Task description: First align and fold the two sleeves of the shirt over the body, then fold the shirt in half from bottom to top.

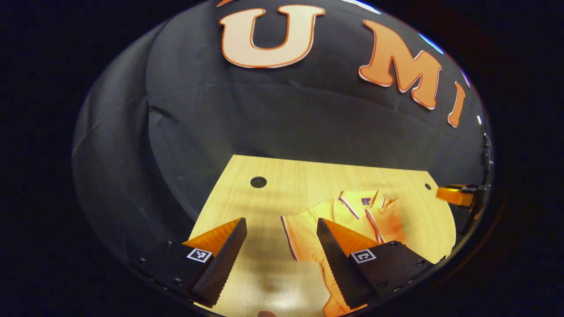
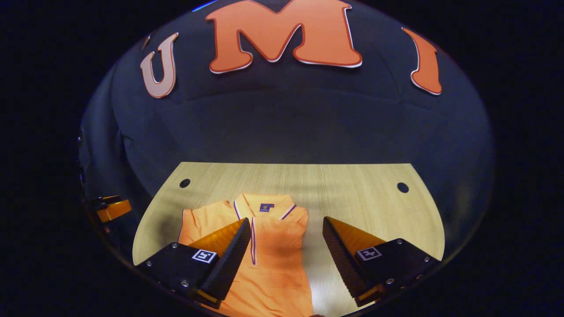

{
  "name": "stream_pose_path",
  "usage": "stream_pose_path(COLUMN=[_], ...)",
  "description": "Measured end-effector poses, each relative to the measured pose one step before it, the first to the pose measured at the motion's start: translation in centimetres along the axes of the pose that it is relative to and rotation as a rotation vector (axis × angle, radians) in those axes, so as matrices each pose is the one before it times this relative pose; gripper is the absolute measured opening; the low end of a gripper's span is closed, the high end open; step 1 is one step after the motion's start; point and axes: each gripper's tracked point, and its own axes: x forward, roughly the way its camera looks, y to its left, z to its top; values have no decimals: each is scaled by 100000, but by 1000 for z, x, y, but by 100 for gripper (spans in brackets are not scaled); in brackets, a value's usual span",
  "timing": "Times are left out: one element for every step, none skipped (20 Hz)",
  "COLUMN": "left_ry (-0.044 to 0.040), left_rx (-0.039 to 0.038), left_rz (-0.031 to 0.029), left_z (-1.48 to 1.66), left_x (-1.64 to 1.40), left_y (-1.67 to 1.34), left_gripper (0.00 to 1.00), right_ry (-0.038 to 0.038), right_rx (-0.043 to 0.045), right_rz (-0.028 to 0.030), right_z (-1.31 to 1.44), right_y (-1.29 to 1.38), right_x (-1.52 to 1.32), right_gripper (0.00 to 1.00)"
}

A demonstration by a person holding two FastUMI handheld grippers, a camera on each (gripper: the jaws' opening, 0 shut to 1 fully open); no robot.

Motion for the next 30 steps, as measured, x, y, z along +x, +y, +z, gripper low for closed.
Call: stream_pose_path(left_ry=[1933, 1843, 1985, 2142, 3016, 3711, 4191, 3434, 3501, 2995, 2859, 2978, 3158, 2893, 2689, 2071, 1654, 1719, -938, -378, 452, 140, 500, 427, -226, -231, -1168, -587, -573, -193], left_rx=[-192, 379, 522, 540, 84, 87, -7, 178, 39, -227, -613, -467, -129, -683, -1251, -1821, -2148, -1701, -361, 809, 1145, 846, 1319, 1595, 1256, 1593, -159, 726, 906, 1479], left_rz=[-20, -239, -258, -751, -338, -233, 747, 129, 524, 640, 1193, 1114, 923, 910, 864, 1455, 671, 1279, 172, -71, -167, -300, -668, -1375, -1569, -2728, 753, -312, -641, -293], left_z=[-294, -454, -434, -662, -547, -569, -730, -849, -676, -715, -568, -647, -537, -722, -598, -448, -390, -657, 316, 137, -57, -13, 97, -78, -1, 148, 294, 276, 266, 120], left_x=[847, 1057, 1195, 1250, 1129, 1135, 1397, 1352, 1254, 1160, 879, 983, 890, 842, 763, 550, 518, 271, 146, 139, -142, 228, -186, 324, -91, 41, 41, 162, 8, 222], left_y=[-442, -498, -546, -599, -336, -37, -15, 45, 43, 162, 296, 311, 220, 159, 185, 426, 268, 295, 133, 58, -73, -210, -422, -596, -749, -911, -223, -67, -151, -135], left_gripper=[98, 98, 98, 98, 98, 98, 98, 99, 99, 99, 99, 99, 99, 99, 99, 99, 99, 99, 99, 99, 98, 99, 98, 94, 72, 50, 28, 6, 6, 5], right_ry=[-1659, -2370, -2446, -2364, -2377, -2246, -2248, -2017, -2122, -1469, -1160, -729, -399, -415, -191, -236, -59, 105, 415, 262, 189, 249, 152, 87, 10, -182, -665, -537, -444, -388], right_rx=[450, 594, 1008, 945, 1115, 523, -453, -1138, -1536, -1262, -574, 129, 801, 888, 432, 199, 240, 182, 530, 319, 80, 40, 111, 176, 257, 172, -56, -179, -188, -39], right_rz=[-1133, -703, -907, -465, -337, -551, -1311, -1686, -1388, -1529, -609, -216, 300, -16, -261, -627, -701, -157, -111, 5, -140, -217, 49, 102, -80, 58, -141, -478, -434, -236], right_z=[465, 630, 737, 731, 758, 734, 783, 297, 664, 423, 319, 304, 236, 21, 68, 26, -40, -139, -123, -99, -119, -162, -81, -69, 37, -16, 199, 101, 67, 72], right_y=[-968, -778, -844, -820, -680, -844, -999, -746, -841, -939, -542, -503, -387, -266, -507, -568, -421, -278, -270, -115, -7, -139, 48, -14, 43, -5, 10, -32, -15, -28], right_x=[-748, -738, -626, -745, -745, -705, -543, -290, -425, -670, -341, -302, -256, -137, -98, -102, 47, -33, -20, -53, 105, 75, 34, -88, 1, -53, -116, -39, -43, -64], right_gripper=[99, 100, 100, 99, 100, 99, 99, 99, 99, 99, 99, 99, 99, 99, 99, 99, 99, 99, 99, 99, 99, 99, 99, 99, 99, 99, 99, 99, 99, 99])
